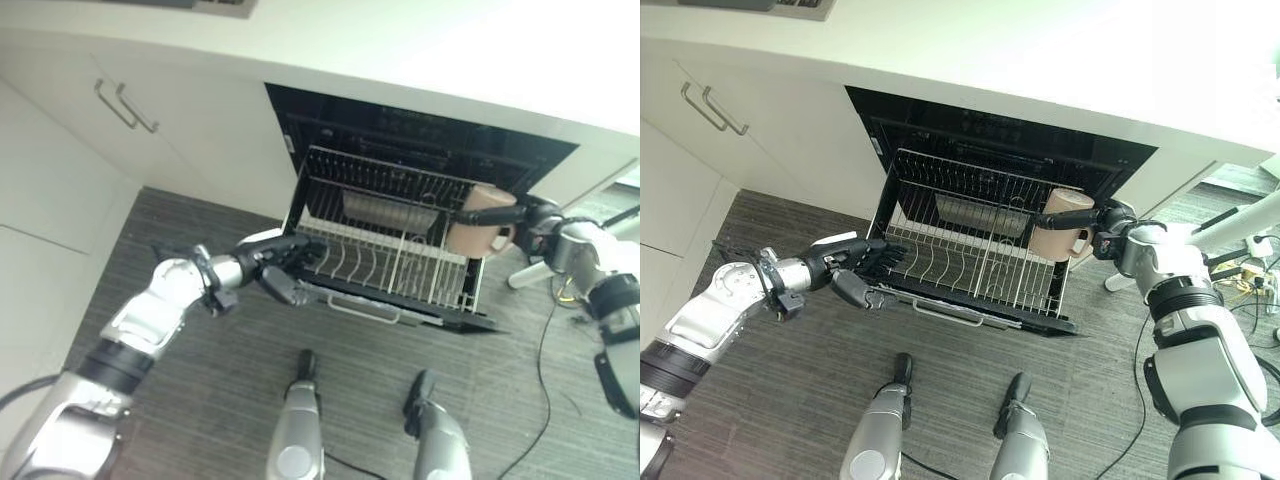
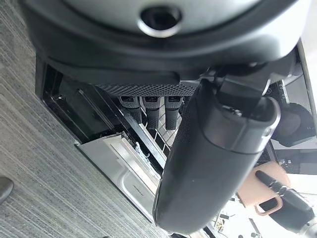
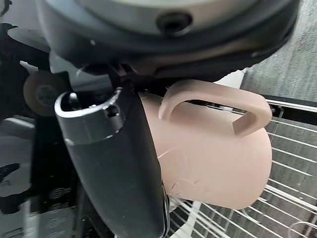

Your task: Place the dishes in the dishwasher.

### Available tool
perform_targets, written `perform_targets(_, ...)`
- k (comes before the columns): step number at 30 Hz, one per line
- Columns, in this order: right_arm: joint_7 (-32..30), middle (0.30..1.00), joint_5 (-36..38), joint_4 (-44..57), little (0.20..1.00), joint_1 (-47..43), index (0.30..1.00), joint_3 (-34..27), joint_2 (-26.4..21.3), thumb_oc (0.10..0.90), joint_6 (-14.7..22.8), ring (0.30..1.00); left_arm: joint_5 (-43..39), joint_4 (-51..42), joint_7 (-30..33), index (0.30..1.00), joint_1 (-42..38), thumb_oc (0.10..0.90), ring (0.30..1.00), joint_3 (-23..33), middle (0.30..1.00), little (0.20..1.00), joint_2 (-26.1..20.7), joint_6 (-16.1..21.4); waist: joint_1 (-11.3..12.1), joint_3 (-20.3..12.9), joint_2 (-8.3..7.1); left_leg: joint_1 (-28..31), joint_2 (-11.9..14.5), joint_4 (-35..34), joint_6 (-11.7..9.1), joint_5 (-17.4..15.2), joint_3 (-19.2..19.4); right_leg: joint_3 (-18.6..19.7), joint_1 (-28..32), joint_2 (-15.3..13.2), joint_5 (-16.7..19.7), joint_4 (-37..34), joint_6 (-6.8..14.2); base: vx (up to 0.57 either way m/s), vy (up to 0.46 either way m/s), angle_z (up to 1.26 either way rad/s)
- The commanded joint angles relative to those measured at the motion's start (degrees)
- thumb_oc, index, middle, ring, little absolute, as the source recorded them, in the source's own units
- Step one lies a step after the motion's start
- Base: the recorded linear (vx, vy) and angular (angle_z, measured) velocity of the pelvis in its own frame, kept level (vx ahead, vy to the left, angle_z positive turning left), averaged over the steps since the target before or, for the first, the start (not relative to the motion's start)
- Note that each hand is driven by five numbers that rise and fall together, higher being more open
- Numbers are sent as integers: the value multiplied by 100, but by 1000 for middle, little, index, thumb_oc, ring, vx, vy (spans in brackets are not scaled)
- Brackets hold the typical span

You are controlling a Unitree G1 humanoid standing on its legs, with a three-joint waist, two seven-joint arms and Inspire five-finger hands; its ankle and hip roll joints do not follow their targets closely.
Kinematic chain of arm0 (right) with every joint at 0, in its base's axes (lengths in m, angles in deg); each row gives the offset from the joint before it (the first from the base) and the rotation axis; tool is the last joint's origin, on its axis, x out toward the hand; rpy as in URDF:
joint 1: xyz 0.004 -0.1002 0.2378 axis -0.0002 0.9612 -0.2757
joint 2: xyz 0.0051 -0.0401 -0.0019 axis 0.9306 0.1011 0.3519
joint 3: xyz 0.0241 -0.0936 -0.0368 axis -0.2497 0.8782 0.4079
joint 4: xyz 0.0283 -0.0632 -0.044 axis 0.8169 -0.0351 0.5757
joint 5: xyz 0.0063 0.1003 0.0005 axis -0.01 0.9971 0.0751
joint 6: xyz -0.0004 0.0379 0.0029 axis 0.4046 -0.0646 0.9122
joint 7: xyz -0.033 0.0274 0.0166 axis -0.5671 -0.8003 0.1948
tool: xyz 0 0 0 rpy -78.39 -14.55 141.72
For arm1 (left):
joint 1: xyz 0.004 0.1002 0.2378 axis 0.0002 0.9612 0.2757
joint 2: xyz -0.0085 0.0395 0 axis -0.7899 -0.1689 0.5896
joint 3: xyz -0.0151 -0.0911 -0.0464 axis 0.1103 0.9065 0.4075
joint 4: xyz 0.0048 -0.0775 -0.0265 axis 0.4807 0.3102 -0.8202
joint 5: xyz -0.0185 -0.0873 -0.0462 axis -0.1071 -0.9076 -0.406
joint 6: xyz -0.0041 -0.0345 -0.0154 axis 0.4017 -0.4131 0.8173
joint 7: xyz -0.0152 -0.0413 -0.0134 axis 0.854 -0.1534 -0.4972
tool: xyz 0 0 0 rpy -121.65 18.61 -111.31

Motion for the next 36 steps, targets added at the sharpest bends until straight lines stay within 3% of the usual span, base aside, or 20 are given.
perform_targets(1, -81, 300, -5, 179, 300, -504, 300, -68, -193, 400, 456, 300, -280, -65, 147, 900, 103, 800, 900, -36, 900, 900, -421, -14, 69, -112, -140, 64, -65, 459, 87, -781, 270, 200, 153, -44, -536, 101, 263, 0, 0, 0)
perform_targets(5, -91, 300, -253, 123, 300, -486, 300, -59, -101, 400, 366, 300, -312, -97, 192, 900, 110, 800, 900, -27, 900, 900, -371, -4, 56, -71, -82, 35, -82, 459, 94, -771, 279, 206, 99, -54, -520, 101, 266, 0, 0, 0)
perform_targets(9, -177, 300, -656, -4, 300, -499, 300, 89, -26, 400, 513, 300, -376, -125, 307, 900, 140, 800, 900, -30, 900, 900, -348, -8, 33, -20, -15, 16, -87, 459, 96, -754, 293, 227, 56, -50, -512, 101, 250, -19, 33, 1)
perform_targets(15, -302, 300, -604, -94, 300, -586, 300, 83, -9, 400, 653, 300, -445, -185, 343, 900, 93, 800, 900, -13, 900, 900, -342, -35, 18, 53, 42, -20, -102, 459, 98, -736, 303, 237, 9, -52, -494, 101, 255, -34, 24, -1)
perform_targets(17, -458, 900, -977, -62, 900, -576, 900, 107, 14, 800, 865, 900, -448, -171, 362, 900, 119, 800, 900, -34, 900, 900, -331, 11, 12, 46, 56, -25, -116, 459, 103, -736, 309, 232, -6, -61, -478, 101, 265, 0, 0, 0)
perform_targets(25, -811, 900, -1027, 310, 900, -589, 900, 145, 52, 800, 1300, 900, -485, -242, 443, 900, 219, 800, 900, 6, 900, 900, -290, 66, -31, 60, 107, -14, -101, 459, 94, -719, 354, 230, -18, -73, -457, 101, 270, -19, 17, 0)
perform_targets(36, -976, 900, -947, 764, 900, -569, 900, 56, -141, 800, 1528, 900, -518, -369, 533, 900, 495, 800, 900, 100, 900, 900, -303, 146, -54, 12, 104, 24, -84, 459, 82, -721, 378, 202, 25, -83, -459, 101, 274, 0, 0, 0)
